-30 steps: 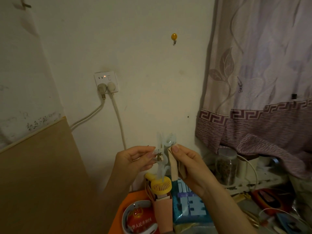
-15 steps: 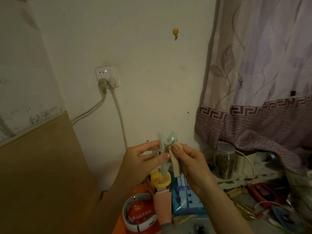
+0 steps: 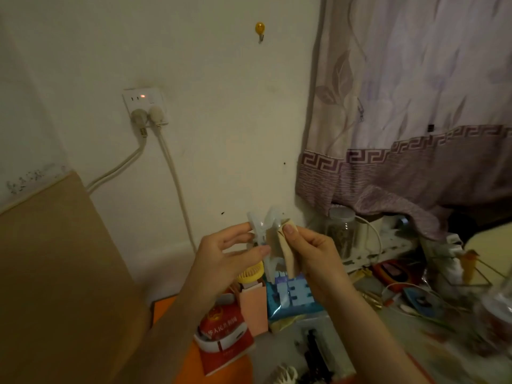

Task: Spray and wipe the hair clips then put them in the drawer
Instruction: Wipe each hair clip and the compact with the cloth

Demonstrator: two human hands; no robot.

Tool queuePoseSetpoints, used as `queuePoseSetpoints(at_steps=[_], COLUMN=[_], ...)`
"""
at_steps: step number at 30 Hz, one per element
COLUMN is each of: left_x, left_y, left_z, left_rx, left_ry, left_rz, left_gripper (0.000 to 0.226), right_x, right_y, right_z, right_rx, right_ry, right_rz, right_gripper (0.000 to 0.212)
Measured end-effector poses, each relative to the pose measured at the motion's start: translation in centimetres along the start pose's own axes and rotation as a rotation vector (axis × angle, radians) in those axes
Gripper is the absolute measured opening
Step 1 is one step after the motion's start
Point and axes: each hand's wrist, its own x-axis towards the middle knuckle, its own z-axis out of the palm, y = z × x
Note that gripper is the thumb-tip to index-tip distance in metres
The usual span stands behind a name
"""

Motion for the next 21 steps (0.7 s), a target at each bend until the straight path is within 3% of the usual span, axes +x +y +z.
queuePoseSetpoints(at_steps=[2, 8, 10, 14, 21], left_x=[-0.4, -1.5, -1.9, -2.6, -2.3], left_y=[-0.7, -3.4, -4.1, -5.3, -8.8], left_z=[0.2, 2.7, 3.8, 7.2, 15.3], left_rx=[-0.041, -0.111, -0.136, -0.135, -0.172], left_ry=[-0.039, -0.106, -0.131, -0.175, -0.246], left_rz=[-0.042, -0.158, -0.205, -0.264, -0.463], left_gripper=[0.035, 0.032, 0.033, 0.029, 0.021], right_x=[-0.9, -4.3, -5.4, -7.3, -8.3], right_y=[0.4, 1.2, 1.6, 2.2, 3.4], right_z=[-0.4, -2.6, -4.0, -7.8, -17.1], right_rx=[-0.005, -0.091, -0.116, -0.255, -0.429], right_ry=[0.051, 0.203, 0.275, 0.394, 0.504], right_rz=[0.008, -0.01, 0.005, 0.069, 0.149], right_gripper=[0.051, 0.066, 0.061, 0.027, 0.025])
